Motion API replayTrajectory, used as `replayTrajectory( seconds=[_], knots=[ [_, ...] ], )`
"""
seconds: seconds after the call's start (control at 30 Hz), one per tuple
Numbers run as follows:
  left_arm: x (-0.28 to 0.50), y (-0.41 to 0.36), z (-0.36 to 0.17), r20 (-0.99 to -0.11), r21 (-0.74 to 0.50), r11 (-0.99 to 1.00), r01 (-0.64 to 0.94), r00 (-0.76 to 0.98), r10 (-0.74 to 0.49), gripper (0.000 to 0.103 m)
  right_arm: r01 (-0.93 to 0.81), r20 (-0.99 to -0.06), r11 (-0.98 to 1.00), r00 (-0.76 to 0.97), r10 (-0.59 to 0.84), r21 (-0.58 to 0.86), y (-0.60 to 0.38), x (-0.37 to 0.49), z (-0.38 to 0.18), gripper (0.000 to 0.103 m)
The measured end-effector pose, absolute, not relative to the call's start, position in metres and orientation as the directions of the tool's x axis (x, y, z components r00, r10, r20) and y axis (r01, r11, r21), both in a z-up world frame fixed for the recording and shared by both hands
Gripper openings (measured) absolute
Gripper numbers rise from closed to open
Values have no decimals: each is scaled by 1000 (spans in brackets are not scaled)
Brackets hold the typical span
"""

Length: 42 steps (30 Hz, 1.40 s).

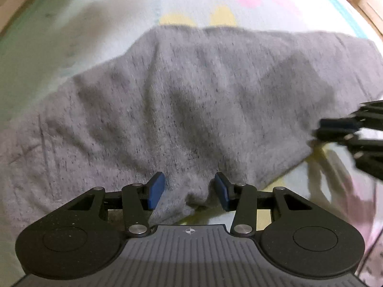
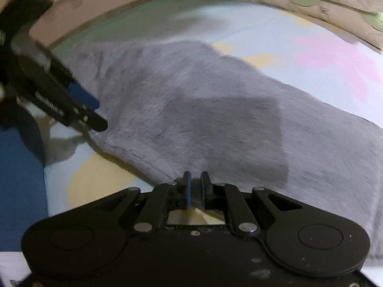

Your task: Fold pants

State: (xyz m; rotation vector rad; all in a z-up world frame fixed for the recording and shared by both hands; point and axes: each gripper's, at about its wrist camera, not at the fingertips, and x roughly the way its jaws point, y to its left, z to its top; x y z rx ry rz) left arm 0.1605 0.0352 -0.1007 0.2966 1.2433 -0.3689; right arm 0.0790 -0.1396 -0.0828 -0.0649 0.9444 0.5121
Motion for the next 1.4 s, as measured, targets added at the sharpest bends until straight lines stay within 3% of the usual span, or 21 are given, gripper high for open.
replayTrajectory(
  seconds=[0.17, 0.4, 0.63, 0.77, 1.03, 1.07, 1.1, 1.13, 1.3, 1.4],
  knots=[
    [150, 31, -82, -893, -99, 953, 285, 397, -211, 45, -271, -730, 950, 617, 295, 154, -207, 72, -66, 34],
    [145, -19, -85, -840, -153, 947, 284, 468, -276, 45, 97, -716, 991, 698, -5, 88, -337, 61, -66, 39],
    [143, -57, -131, -882, -117, 939, 322, 402, -247, 46, 412, -726, 907, 650, -223, 91, -448, 51, -74, 53],
    [136, -75, -133, -879, -27, 924, 381, 431, -203, 53, 528, -742, 839, 615, -266, 136, -494, 50, -85, 65],
    [141, -74, -133, -880, -47, 926, 373, 424, -216, 55, 591, -765, 764, 608, -210, 260, -522, 69, -112, 77],
    [140, -71, -135, -880, -45, 925, 376, 424, -215, 55, 594, -762, 761, 611, -215, 262, -522, 70, -113, 67],
    [140, -71, -135, -880, -45, 925, 377, 424, -216, 55, 593, -758, 766, 611, -228, 248, -523, 74, -113, 29],
    [137, -68, -133, -880, -45, 925, 377, 424, -216, 55, 580, -763, 780, 607, -223, 233, -522, 78, -111, 17],
    [136, -63, -132, -879, -77, 925, 371, 412, -238, 56, 502, -720, 856, 638, -273, 120, -504, 79, -79, 15],
    [140, -62, -134, -883, -78, 918, 388, 401, -245, 56, 530, -811, 844, 530, -249, 87, -510, 85, -102, 18]
  ],
)
